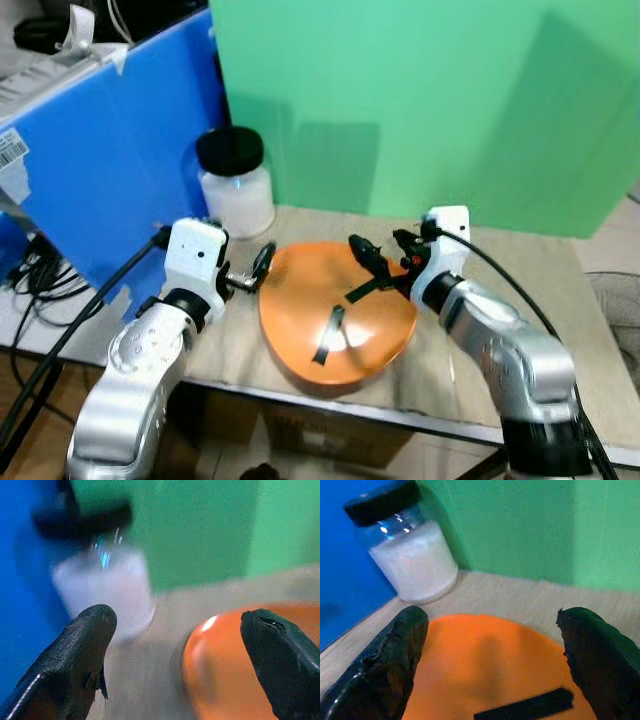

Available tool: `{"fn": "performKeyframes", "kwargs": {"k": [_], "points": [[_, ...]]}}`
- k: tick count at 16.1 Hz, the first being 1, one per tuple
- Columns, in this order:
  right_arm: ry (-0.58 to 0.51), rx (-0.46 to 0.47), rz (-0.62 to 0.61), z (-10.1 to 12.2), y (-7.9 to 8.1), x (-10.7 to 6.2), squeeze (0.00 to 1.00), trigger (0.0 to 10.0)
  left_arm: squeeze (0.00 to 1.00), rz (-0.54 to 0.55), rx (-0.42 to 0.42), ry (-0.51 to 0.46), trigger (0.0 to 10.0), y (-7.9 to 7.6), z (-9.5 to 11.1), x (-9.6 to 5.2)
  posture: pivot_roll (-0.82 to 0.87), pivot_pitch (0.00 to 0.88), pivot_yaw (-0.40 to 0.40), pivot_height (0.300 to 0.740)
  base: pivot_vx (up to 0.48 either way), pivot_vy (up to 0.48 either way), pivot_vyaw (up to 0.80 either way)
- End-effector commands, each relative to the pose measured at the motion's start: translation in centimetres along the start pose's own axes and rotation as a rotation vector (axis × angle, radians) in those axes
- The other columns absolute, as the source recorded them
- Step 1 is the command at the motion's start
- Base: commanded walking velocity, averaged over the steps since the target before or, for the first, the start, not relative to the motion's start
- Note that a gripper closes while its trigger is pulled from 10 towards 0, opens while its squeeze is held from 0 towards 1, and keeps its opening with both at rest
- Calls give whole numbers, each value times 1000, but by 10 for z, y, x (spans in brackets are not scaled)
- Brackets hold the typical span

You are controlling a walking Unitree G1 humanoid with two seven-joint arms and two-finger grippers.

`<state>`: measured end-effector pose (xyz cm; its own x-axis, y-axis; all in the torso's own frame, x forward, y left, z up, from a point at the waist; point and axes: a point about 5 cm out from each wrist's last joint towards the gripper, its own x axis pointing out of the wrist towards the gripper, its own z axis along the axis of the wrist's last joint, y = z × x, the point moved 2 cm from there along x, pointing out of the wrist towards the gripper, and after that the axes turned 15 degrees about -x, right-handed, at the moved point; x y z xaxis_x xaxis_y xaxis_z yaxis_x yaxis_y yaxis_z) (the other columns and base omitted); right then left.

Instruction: Setting the table

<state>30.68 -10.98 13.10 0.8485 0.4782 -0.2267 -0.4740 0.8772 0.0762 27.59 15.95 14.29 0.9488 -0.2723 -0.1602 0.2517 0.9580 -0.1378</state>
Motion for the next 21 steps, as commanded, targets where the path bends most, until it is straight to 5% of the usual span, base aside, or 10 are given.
{"fn": "performKeyframes", "kwargs": {"k": [1, 2, 3, 4, 6, 7, 13, 21], "points": [[25, 54, -2, -7, -9, 0, 635, 10000, 0, 30, -37, 59, 10000, 12, -7, 3, 138, 0, 7, 740, 0, 0, 0], [32, 85, 15, -9, -10, 3, 0, 10000, 102, -1, -101, 60, 10000, 16, -9, 6, 138, 0, 6, 740, 0, 0, 0], [40, 109, 25, -11, -11, 5, 0, 10000, 380, -38, -126, 45, 10000, 17, -8, 8, 135, 0, 7, 740, 0, 0, 0], [43, 127, 31, -13, -12, 7, 0, 10000, 1000, -51, -159, 61, 10000, 20, -10, 9, 135, 0, 7, 740, 0, 0, 0], [58, 169, 44, -17, -17, 10, 0, 10000, 1000, -101, -219, 101, 10000, 21, -17, 11, 127, 0, 8, 740, 0, 0, 0], [77, 186, 28, -21, -21, 10, 0, 10000, 59, -126, -267, 115, 10000, 20, -19, 11, 127, 0, 8, 740, 0, 0, 0], [82, 206, -58, -30, -40, 8, 0, 10000, 0, -115, -544, 181, 10000, 29, -39, 20, 123, 0, 6, 740, 0, 0, 0], [104, 207, -61, -32, -45, 5, 0, 10000, 0, -89, -686, 292, 10000, 30, -59, 35, 104, 0, 8, 740, 0, 0, 0]]}}
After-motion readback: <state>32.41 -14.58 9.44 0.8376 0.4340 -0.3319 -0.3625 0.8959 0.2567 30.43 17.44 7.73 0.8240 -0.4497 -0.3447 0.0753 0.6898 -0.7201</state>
